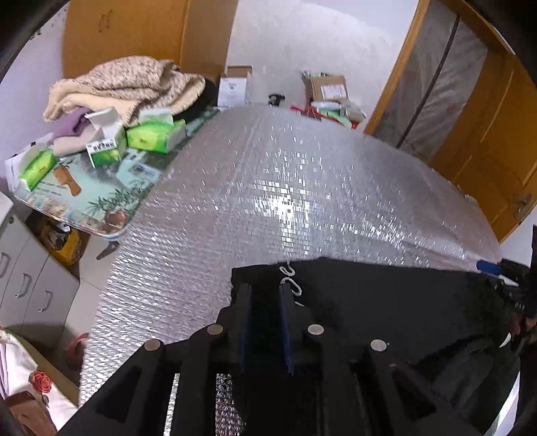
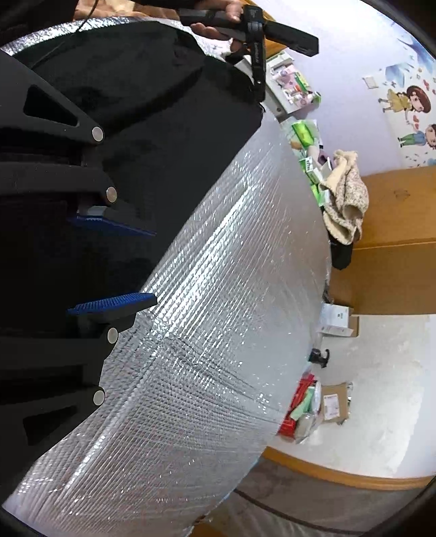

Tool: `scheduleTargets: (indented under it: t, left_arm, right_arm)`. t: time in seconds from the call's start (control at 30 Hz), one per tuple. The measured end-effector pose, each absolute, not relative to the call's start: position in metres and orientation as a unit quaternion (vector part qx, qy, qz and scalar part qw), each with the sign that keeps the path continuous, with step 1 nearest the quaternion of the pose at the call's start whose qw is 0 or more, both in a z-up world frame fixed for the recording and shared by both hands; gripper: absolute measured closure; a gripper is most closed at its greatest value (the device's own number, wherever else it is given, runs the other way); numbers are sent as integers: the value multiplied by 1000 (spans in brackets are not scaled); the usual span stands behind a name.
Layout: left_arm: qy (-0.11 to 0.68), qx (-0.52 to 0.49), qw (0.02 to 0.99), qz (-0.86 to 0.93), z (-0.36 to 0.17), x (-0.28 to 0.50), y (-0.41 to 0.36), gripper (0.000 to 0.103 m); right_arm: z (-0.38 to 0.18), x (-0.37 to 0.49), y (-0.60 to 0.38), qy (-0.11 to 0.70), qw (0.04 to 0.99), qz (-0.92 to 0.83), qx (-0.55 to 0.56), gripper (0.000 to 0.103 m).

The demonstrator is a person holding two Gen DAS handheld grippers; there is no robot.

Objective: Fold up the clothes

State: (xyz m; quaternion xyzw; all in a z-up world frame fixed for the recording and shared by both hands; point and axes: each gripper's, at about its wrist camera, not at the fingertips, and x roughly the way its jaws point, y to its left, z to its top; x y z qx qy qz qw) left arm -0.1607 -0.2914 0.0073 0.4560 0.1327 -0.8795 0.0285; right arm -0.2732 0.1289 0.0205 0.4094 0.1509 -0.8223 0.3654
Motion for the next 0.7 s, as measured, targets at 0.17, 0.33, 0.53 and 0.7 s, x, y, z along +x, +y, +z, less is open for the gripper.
scheduleTargets:
  t: [0.17,0.33,0.53,0.7]
  left_arm:
    - [129,452,24,-882,3,-162,-293,86]
    - [113,448,38,-886,7,-168,-294,86]
    - [102,451,39,-886,2,-171,-291,85]
    - [73,452,55,-887,0,-172,-281,85]
  right_arm:
    - [3,-283,126,165,371,-805,432,67]
    - [1,-286,122,181,371,-803,431,63]
    - [-1,-286,119,196,382,-791,436,62]
    - [-1,-283,116,198,395,-782,439,91]
